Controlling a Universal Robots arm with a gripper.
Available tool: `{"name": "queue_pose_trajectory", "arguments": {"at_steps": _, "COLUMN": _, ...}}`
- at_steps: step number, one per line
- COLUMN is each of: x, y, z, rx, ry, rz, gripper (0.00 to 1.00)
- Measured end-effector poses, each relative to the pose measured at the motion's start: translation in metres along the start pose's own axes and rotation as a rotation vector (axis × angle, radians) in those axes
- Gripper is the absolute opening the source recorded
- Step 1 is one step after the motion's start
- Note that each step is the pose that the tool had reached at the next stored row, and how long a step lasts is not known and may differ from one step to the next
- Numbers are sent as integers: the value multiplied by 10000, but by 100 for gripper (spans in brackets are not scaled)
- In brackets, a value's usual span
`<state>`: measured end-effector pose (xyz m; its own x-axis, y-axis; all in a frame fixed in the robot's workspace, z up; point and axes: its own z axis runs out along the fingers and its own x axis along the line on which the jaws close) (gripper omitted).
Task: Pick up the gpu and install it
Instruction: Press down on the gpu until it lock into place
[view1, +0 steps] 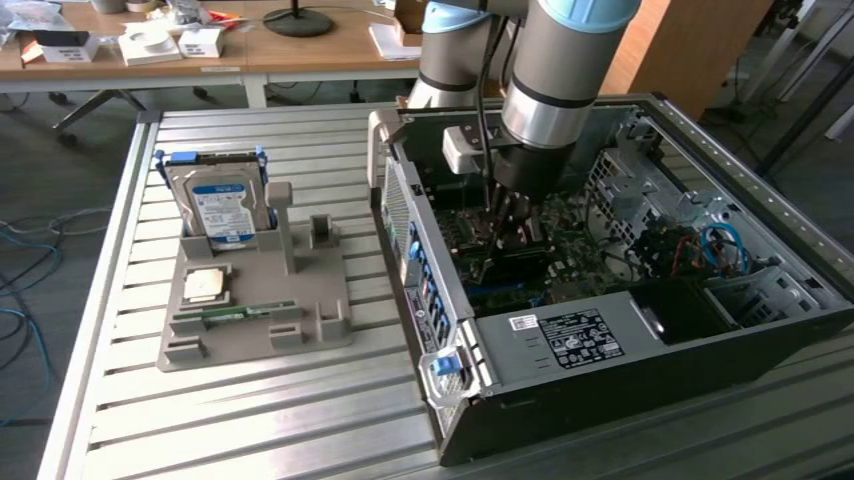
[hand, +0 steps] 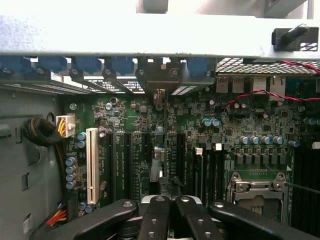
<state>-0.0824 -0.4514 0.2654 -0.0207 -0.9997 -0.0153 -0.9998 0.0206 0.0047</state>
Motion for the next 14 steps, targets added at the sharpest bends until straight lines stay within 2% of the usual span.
{"name": "queue_pose_trajectory", "arguments": {"at_steps": 11, "x": 0, "y": 0, "z": 12, "rx": 1, "ry": -1, "rz": 0, "gripper": 11}}
{"name": "queue_pose_trajectory", "arguments": {"at_steps": 12, "x": -2, "y": -1, "z": 25, "rx": 11, "ry": -23, "rz": 0, "gripper": 11}}
{"name": "queue_pose_trajectory", "arguments": {"at_steps": 14, "x": -1, "y": -1, "z": 22, "rx": 6, "ry": -10, "rz": 0, "gripper": 11}}
